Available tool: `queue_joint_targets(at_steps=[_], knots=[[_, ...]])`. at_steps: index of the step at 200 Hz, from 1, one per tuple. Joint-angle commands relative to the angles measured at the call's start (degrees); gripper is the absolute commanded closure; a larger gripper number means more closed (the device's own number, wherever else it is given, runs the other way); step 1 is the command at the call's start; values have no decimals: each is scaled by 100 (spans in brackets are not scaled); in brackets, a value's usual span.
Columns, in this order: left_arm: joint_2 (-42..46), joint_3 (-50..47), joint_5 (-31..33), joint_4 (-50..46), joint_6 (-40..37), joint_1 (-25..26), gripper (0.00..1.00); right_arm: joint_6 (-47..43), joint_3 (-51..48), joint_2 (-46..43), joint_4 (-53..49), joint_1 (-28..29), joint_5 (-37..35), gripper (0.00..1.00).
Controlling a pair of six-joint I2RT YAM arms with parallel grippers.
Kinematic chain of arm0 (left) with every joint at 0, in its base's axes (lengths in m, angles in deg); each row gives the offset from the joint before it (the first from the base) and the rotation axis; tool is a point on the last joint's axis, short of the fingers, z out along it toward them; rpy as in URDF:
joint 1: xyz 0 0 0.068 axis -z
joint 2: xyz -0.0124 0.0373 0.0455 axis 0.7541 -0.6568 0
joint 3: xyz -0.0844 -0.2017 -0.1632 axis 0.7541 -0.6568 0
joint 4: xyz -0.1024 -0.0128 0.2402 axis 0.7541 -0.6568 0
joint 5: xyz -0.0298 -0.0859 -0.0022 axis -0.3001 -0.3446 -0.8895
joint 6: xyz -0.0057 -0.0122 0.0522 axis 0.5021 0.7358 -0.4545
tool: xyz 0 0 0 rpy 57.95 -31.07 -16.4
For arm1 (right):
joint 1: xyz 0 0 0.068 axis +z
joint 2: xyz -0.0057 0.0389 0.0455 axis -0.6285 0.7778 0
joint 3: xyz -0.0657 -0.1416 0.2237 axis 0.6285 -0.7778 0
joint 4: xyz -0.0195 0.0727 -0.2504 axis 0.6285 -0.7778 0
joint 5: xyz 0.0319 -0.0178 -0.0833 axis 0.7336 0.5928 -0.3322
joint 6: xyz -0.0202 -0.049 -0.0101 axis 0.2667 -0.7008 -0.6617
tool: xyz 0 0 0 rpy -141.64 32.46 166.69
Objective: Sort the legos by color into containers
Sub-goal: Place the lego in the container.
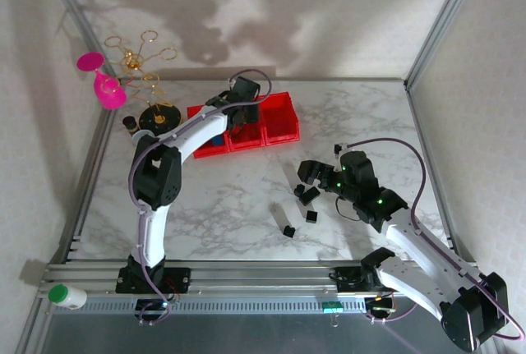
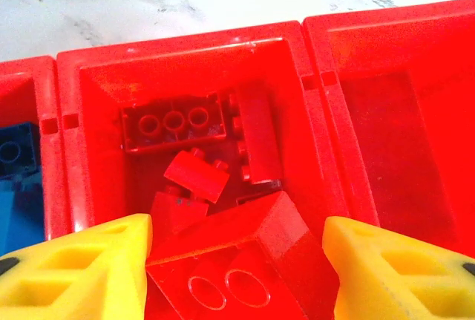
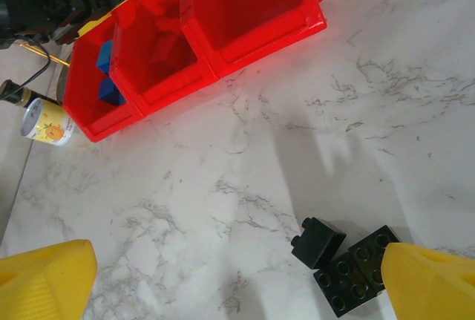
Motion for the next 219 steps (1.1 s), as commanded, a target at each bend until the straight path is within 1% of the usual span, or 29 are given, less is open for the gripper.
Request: queue_joint_targets(at_steps=[1,21,39,102,119,130,150,174,198,219], knots=[[-288,369,224,-123,32,-67,39,-106,156,-97,54,-26,-43,1],[-356,523,219,-218,4,-81,38,-123,184,-101,-32,-25,-66,1],[-269,508,195,-198,-27,-81,36,-152,197,-92,-116,-26,-100,1],[-147,526,236,-287,-100,-148,32,-189,261,-5,-327,-26,-140,1],[-33,480,206,-312,-79,-142,32,-180,295,23,-498,-26,-118,1],[103,375,78,-276,-50,-142,32,-149,272,36,-667,-26,-131,1],[461,-76,-169,-112,34,-109,31,-46,228,46,-1045,-20,-204,1],[1079,-921,-457,287,232,-31,31,192,49,-10,-1378,0,-336,1],[1709,-1856,-654,718,436,109,30,417,-165,73,-1443,35,-419,1],[2099,-2423,-694,885,588,258,30,566,-257,297,-1318,83,-432,6]])
